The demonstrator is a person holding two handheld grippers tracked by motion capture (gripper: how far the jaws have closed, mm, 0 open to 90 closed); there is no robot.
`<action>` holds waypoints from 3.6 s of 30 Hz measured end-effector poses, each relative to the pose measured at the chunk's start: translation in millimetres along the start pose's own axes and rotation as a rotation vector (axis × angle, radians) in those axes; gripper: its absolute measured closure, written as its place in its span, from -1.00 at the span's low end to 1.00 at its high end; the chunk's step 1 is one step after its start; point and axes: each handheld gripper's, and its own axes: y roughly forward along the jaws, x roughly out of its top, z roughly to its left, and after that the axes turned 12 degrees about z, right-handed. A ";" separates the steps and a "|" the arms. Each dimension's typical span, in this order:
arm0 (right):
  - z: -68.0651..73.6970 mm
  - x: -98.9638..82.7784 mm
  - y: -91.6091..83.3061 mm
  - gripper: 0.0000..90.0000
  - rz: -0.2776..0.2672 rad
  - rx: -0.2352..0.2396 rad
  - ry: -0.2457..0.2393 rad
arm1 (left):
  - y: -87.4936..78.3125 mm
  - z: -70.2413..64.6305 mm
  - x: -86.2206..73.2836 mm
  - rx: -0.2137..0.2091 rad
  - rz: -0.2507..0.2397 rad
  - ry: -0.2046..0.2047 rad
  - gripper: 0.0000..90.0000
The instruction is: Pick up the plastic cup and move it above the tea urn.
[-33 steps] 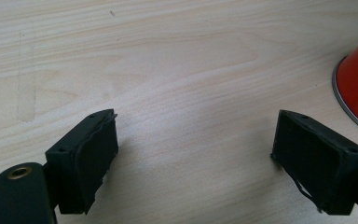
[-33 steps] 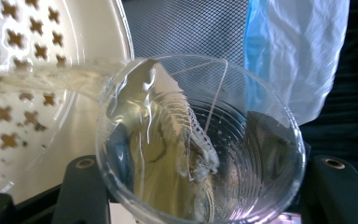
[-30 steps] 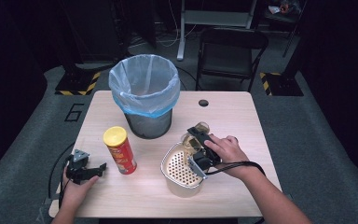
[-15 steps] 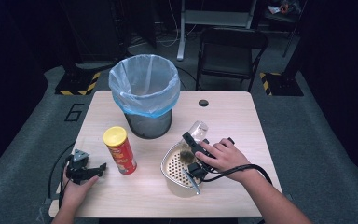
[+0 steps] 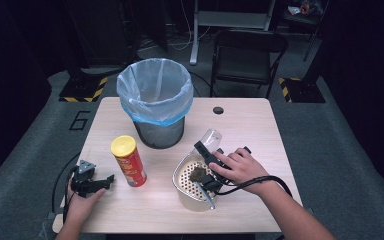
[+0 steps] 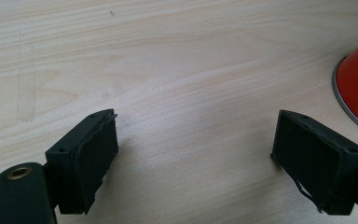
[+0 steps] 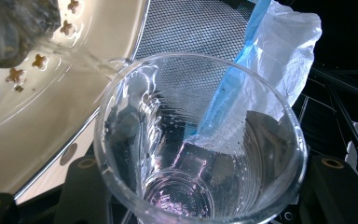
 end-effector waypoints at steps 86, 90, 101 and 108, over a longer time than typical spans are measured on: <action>-18.2 -13.8 -10.6 -0.13 -0.050 0.052 0.785 | 0.0 0.0 0.0 0.000 0.000 0.000 -0.70; -24.6 -24.7 -7.6 -0.13 -0.092 0.170 1.074 | -0.1 0.0 0.1 0.001 0.002 0.001 -0.70; -21.7 -65.0 4.1 -0.12 -0.277 0.518 1.754 | 1.2 -0.4 0.9 -0.002 -0.001 -0.010 -0.70; -28.3 -74.3 -0.9 -0.12 -0.408 0.598 1.906 | 1.2 -0.5 0.9 -0.003 -0.001 -0.011 -0.70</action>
